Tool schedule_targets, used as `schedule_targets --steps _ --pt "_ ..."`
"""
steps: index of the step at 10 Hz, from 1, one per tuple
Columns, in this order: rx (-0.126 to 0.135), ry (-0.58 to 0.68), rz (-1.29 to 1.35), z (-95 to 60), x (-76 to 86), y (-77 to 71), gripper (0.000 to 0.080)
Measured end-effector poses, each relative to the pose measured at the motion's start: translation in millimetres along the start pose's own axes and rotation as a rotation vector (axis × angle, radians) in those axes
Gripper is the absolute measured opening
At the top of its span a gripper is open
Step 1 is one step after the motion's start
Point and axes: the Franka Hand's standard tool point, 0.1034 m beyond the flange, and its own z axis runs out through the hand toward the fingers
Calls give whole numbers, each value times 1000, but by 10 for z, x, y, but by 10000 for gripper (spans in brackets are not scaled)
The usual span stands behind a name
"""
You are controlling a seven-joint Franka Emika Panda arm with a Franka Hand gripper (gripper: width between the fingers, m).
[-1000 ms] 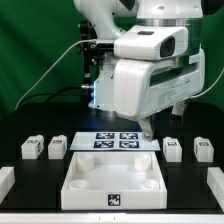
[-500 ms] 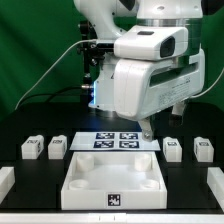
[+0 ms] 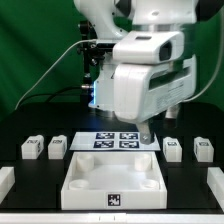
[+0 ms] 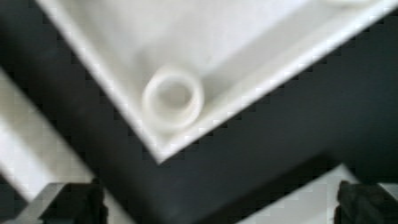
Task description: Assemble one leg
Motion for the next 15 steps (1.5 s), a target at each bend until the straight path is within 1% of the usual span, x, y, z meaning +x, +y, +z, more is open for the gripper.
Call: schedule_targets --steps 1,2,3,4,5,6,7,8,10,11,12,13,14,15 --pt "-3 2 -115 88 -162 -220 650" --pt "-3 5 -269 208 -379 -423 650" --pt "3 5 -384 306 -574 -527 650" --pt "-15 20 -480 451 -760 -576 650" --pt "-10 23 -599 620 -922 -560 650" --pt "0 23 -608 693 -995 -499 650" --pt "4 24 -593 744 -1020 -447 650" --pt "1 26 -550 765 -972 -398 650" --pt "7 26 -491 802 -936 -413 650" --pt "7 26 -488 803 -950 -408 561" --pt "8 26 -487 805 -953 -408 561" --pt "8 26 -486 807 -954 -410 298" --pt "8 26 -486 808 -955 -411 298" --pt "9 26 -486 810 -957 -413 88"
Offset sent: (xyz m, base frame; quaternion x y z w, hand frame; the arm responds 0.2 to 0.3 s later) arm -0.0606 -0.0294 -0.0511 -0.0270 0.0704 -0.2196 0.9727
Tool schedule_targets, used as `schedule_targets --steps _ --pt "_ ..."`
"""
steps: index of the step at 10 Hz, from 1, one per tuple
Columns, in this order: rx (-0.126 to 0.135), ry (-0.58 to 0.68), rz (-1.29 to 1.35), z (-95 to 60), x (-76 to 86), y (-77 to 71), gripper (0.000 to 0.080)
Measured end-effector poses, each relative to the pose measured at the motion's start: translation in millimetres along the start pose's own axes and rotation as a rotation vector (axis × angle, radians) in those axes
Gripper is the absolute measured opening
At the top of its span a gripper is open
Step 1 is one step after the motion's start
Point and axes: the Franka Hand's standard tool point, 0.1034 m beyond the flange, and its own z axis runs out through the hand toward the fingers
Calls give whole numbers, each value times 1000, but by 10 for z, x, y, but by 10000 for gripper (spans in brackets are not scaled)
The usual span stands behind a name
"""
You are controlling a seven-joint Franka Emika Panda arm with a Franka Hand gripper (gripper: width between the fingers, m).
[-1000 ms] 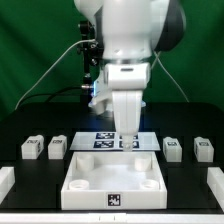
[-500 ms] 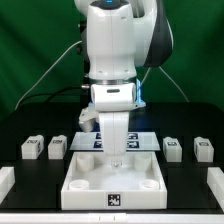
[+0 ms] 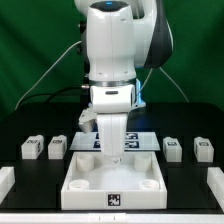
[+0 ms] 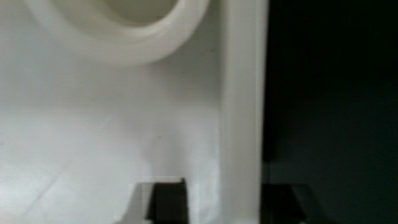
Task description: Assemble one leg
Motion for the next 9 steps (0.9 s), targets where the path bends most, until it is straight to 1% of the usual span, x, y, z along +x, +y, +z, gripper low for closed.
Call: schedule_targets --steps 1,2,8,9 --pt "0 0 1 0 -1 0 88" --pt "0 0 1 0 -4 0 57" --pt "0 0 1 0 -4 0 57" --pt "-2 1 10 -4 31 13 57"
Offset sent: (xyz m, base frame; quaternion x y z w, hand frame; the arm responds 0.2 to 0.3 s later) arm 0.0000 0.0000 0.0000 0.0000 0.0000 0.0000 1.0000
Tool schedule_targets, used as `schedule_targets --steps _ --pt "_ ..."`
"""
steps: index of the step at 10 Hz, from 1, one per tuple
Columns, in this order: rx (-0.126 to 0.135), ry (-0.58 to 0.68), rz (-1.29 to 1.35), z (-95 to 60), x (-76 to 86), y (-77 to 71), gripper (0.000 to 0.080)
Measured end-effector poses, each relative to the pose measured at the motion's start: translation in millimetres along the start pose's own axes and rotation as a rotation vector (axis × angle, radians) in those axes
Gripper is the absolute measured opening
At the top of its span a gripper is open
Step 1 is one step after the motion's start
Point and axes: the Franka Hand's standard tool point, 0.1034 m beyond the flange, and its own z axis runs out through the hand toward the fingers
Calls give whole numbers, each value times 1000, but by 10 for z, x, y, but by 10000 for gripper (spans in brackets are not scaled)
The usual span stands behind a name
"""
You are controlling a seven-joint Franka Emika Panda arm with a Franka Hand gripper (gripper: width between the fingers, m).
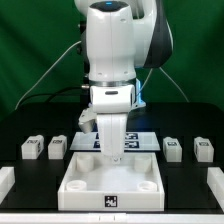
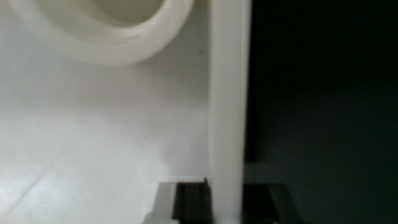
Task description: Assemble one leg
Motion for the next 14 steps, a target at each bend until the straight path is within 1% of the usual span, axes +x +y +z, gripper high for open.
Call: schedule_targets --steps 1,3,4,5,7,9,10,11,12,14 --pt "-9 6 -16 -21 160 67 58" --pt "-38 29 -70 -6 490 272 58" --pt "-41 38 -69 0 588 368 58" --pt "-42 43 -64 5 633 448 58" --pt "-43 46 -38 25 664 512 58" --pt "-13 41 -16 29 758 515 58" --pt "6 37 -21 33 818 520 58" --pt "22 35 -25 34 848 518 58" --pt "26 35 -27 33 860 518 58" --pt "24 36 -28 34 856 516 58"
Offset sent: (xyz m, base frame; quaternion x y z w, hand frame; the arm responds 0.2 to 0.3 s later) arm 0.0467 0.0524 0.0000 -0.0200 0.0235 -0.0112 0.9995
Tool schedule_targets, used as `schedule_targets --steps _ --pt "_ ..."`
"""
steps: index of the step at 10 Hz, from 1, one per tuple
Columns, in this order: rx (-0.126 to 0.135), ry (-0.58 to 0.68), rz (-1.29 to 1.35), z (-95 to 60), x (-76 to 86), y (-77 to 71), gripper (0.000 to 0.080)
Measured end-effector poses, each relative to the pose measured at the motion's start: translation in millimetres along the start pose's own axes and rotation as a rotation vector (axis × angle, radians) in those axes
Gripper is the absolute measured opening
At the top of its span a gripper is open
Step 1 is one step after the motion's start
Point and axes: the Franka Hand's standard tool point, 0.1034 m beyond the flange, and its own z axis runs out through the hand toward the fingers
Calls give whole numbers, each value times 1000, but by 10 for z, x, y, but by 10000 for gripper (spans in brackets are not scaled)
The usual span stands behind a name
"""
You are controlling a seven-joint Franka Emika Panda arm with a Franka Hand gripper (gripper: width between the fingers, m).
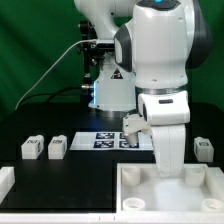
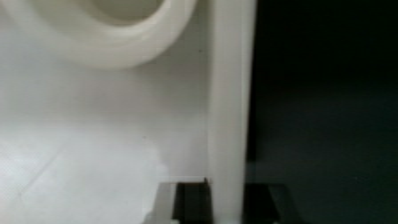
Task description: Assemble one leg
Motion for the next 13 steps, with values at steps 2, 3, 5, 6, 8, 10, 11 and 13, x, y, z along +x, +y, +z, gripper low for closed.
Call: schedule_targets --steps 2,3,5,6,8,10,11,13 --pt "1 0 1 2 -6 -1 129" --pt "1 0 2 2 -9 -1 343" --pt "1 0 3 3 -14 -1 531" --pt "1 0 3 3 -16 -1 626" --pt "1 0 4 3 -19 -1 645" --pt "1 0 4 3 -21 -1 649" --pt "1 0 4 4 -22 -1 649" --pt "1 0 5 4 -25 -1 649"
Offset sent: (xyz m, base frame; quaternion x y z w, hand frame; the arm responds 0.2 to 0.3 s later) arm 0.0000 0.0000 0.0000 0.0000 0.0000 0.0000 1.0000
